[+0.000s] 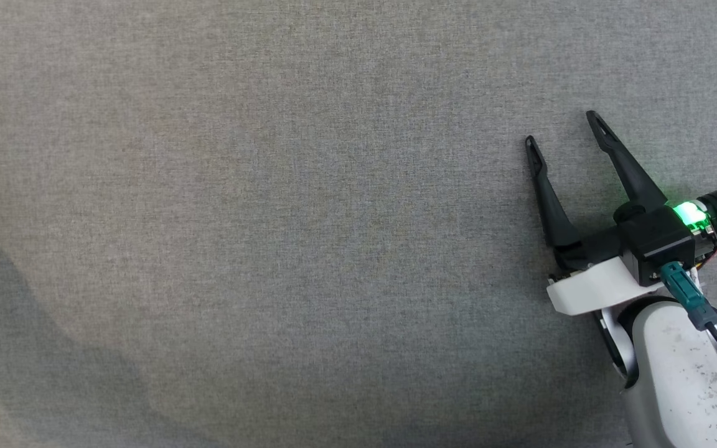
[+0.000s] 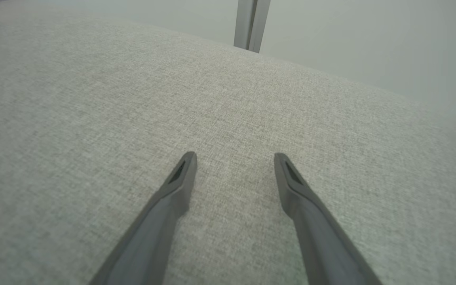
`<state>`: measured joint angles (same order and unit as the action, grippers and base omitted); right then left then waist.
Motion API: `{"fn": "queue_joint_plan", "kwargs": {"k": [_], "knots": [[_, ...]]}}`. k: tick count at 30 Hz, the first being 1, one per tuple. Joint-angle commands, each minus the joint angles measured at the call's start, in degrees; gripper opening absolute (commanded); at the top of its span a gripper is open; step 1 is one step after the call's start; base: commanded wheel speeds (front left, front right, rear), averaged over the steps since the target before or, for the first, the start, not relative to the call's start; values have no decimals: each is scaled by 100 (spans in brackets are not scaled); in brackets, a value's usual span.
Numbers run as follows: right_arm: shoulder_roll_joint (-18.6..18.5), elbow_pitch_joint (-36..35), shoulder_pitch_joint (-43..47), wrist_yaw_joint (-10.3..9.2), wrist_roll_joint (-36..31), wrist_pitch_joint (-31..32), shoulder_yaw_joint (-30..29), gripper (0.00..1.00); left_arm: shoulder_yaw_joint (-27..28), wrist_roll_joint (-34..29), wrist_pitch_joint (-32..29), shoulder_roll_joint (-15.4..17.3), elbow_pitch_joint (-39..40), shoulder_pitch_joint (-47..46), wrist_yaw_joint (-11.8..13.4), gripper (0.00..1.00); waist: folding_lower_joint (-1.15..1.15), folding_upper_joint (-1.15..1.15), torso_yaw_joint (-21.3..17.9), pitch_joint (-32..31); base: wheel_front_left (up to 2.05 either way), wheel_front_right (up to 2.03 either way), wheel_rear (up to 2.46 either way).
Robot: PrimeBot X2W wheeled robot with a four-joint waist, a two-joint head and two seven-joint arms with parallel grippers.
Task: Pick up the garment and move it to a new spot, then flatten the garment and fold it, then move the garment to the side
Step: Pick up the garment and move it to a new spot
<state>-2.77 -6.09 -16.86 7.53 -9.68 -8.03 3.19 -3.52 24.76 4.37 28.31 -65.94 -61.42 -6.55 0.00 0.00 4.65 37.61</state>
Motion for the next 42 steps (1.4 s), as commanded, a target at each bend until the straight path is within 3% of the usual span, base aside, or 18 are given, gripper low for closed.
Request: {"fn": "queue_joint_plan", "kwargs": {"k": [1,2,3,4,5,16,23,35,42], "knots": [[-24,-2,40,-9,-38,34,-12,100,-20,9,-42,51,-117,-53,19,100,0,0,-36,55,0,0,0],[-26,-14,28,-9,-40,34,-16,100,-19,21,-30,45,-162,-66,39,91,0,0,-37,68,0,0,0],[-26,-22,13,-9,-40,30,-23,100,-10,41,-14,38,-223,-91,50,33,0,0,-38,81,0,0,0],[-26,-22,5,-9,-37,24,-28,100,-9,44,4,40,-257,-107,50,13,0,0,-38,87,0,0,0],[-27,-16,-11,-9,-38,11,-33,100,-16,52,38,44,-297,-117,47,0,0,0,-40,87,0,0,0],[-23,408,-53,-8,236,-243,9,100,-149,-46,733,436,-316,-230,-39,0,0,0,-120,-549,0,0,0],[-22,868,40,-8,496,-433,40,100,-595,-286,961,649,176,-419,-91,0,0,0,-191,-1256,0,0,0],[-21,1597,446,-8,987,-665,-25,100,-2522,146,632,426,2298,-306,-95,0,0,0,-385,-2628,0,0,0],[-22,1810,626,-8,1253,-712,-148,100,-3140,856,345,-168,3784,-39,-88,0,0,0,-582,-3117,0,0,0]]}}
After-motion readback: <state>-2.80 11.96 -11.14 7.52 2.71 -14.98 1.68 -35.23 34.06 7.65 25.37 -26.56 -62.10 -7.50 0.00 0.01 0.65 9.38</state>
